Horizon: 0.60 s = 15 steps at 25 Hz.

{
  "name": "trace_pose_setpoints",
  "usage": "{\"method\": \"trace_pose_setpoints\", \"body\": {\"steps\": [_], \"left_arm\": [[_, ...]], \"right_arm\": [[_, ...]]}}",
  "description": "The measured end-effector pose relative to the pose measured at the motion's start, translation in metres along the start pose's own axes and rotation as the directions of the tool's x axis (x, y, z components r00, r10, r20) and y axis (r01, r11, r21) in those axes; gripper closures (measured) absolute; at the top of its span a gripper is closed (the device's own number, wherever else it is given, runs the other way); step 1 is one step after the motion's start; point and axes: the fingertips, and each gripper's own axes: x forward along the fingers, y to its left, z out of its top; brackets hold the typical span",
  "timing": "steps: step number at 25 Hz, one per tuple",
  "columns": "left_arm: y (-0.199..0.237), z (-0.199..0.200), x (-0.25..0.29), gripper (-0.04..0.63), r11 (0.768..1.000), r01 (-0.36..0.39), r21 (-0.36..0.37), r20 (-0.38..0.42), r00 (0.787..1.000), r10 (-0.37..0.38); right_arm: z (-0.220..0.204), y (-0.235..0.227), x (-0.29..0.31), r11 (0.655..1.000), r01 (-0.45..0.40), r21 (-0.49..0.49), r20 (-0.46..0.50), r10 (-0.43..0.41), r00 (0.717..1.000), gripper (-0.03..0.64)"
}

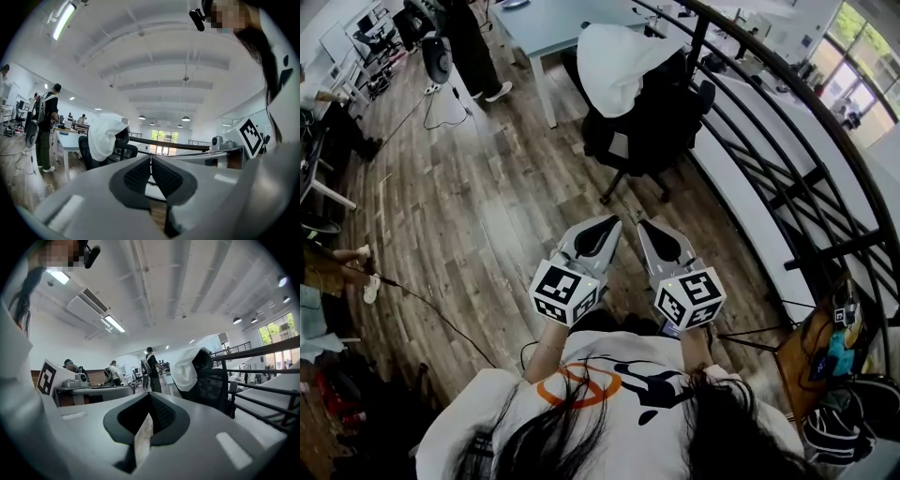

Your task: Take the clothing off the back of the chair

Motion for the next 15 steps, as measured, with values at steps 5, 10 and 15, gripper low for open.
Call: {"method": "trace_pose_setpoints", "body": {"steps": [5,10,15], "left_arm": [[0.014,-0.002,-0.011,0.595,1.0,0.02,0.007,-0.008,1.0,-0.02],[0.027,-0.004,-0.016,0.595,0.999,0.04,0.019,-0.013,0.999,-0.039],[0.04,-0.001,-0.016,0.594,0.999,0.05,0.018,-0.018,0.999,-0.05]], "right_arm": [[-0.003,0.014,0.012,1.0,0.014,0.004,-0.002,-0.014,1.0,0.612],[-0.006,0.02,0.021,0.999,0.033,0.003,-0.002,-0.033,0.999,0.611],[-0.002,0.016,0.027,0.998,0.065,0.001,-0.002,-0.065,0.998,0.611]]}}
